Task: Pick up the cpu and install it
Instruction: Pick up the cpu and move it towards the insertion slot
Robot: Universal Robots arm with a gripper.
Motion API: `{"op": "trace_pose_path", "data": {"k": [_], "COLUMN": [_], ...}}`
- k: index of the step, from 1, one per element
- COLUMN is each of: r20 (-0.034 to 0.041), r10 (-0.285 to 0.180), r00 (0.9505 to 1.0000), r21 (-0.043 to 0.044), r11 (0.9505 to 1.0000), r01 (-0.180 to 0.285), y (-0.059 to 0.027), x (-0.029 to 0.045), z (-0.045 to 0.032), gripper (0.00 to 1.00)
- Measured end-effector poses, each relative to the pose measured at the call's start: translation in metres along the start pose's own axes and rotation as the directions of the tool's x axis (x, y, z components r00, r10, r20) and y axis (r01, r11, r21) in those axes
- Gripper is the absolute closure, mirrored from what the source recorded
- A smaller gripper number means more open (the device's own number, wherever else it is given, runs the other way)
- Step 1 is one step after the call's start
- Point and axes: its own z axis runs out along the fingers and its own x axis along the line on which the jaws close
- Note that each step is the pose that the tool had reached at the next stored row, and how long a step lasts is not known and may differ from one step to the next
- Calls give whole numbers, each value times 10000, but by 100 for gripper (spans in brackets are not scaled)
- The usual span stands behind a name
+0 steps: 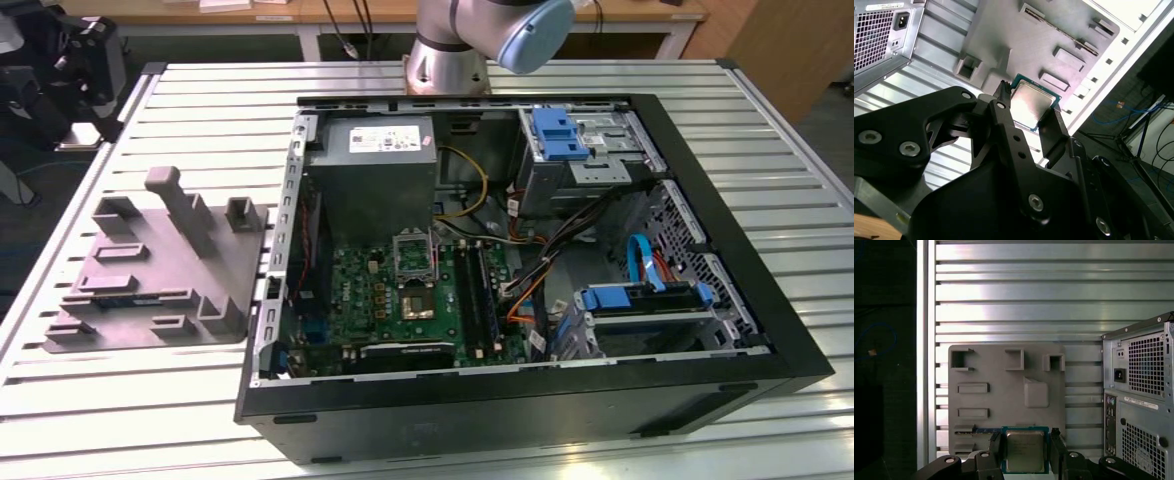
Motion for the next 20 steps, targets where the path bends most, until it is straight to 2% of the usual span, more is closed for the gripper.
{"op": "trace_pose_path", "data": {"k": [13,15,20], "r20": [0,1,1], "r10": [-1,0,-1], "r00": [10000,10000,10000], "r21": [0,0,0], "r11": [10000,10000,10000], "r01": [1,0,1], "y": [1,3,3], "x": [-27,-110,-122], "z": [0,1,1], "gripper": [53,53,53]}}
